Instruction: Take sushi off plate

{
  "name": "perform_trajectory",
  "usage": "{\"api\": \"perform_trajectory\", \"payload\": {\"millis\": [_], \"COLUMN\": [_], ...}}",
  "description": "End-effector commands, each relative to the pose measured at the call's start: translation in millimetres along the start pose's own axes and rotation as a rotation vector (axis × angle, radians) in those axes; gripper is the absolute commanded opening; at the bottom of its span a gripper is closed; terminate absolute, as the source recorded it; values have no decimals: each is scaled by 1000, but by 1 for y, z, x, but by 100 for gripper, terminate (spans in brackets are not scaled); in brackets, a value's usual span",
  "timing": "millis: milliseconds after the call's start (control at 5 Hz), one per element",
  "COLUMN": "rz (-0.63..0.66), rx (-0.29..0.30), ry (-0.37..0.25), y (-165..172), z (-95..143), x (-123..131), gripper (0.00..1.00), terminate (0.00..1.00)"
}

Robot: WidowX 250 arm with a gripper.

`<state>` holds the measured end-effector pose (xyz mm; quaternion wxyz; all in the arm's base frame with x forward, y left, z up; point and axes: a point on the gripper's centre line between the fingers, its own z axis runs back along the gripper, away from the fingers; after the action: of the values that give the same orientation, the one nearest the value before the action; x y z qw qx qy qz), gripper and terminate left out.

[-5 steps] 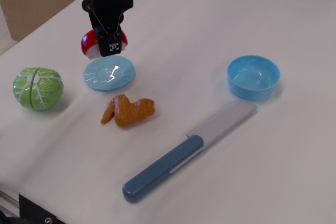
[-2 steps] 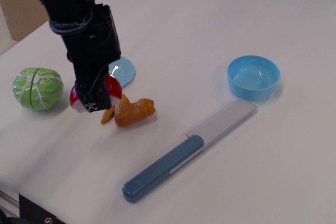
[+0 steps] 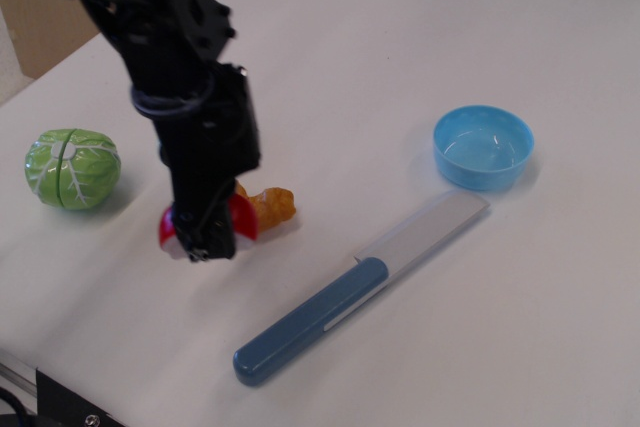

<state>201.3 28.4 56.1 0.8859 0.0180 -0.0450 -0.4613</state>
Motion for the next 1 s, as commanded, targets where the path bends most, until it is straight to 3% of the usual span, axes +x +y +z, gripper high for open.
{"api": "perform_trajectory", "payload": {"millis": [0,200,400,600,800], "rz": [-12,31,37,51,59], "rx": [-14,-23,-18,-15,26], "ry": [32,62,74,66,48], "y": [-3,5,10,14,13], "z": [-17,-31,-34,-31,-11], "x": [3,-4,0,2,3], "gripper": [0,0,100,100,100], "terminate": [0,0,0,0,0]}}
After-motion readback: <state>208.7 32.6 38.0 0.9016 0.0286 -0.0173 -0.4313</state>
